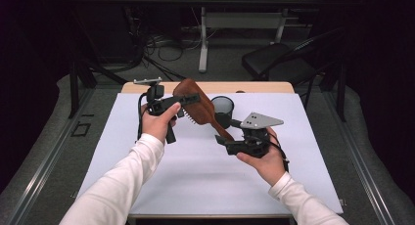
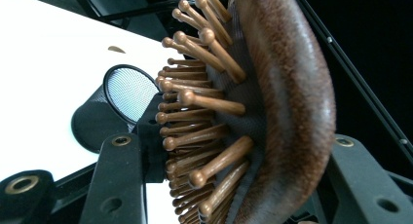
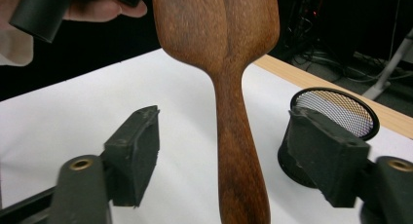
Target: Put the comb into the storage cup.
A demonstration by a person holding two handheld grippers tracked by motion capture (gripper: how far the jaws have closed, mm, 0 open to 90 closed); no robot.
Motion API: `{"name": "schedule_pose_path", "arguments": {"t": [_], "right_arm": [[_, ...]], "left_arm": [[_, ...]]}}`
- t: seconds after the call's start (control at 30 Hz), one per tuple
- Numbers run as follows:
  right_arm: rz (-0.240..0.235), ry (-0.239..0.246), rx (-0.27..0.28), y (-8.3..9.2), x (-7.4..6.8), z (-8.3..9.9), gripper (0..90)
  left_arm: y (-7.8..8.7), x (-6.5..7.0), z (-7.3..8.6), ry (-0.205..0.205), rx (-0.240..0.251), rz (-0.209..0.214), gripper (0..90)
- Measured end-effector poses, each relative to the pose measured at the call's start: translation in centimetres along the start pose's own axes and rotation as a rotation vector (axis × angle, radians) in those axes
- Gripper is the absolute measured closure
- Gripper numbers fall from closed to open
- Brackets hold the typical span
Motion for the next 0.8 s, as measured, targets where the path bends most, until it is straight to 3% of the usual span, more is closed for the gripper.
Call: {"name": "schedule_pose_path", "arguments": {"t": [0.23,0.33,0.53,0.67,0.8], "right_arm": [[0.025,-0.013,0.008,-0.2,0.2,-0.5,14.6],[-0.004,-0.049,0.017,-0.1,0.3,-0.7,11.3],[-0.008,-0.089,0.016,0.1,0.8,-0.9,0.8],[0.027,-0.106,-0.001,0.3,1.5,-0.8,0.0],[0.033,-0.127,-0.012,0.6,1.9,-0.7,0.0]], "left_arm": [[0.0,0.0,-0.7,-0.002,0.012,-0.011,49.3],[0.0,0.0,-1.0,0.0,0.016,-0.015,49.3],[-0.1,0.1,-1.6,-0.005,0.027,-0.024,49.3],[-0.2,0.3,-1.9,-0.003,0.038,-0.025,49.3],[-0.4,0.4,-2.2,-0.005,0.039,-0.03,49.3]]}}
Point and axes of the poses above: each handheld gripper's, and its own axes: y roughly backward along the jaws, z roughly out of its underside, x roughly to its right, the point moved 8 cm from there along -y, roughly forward along the jaws, and after that the axes turned 2 degrees about z, right-handed, at the moved point
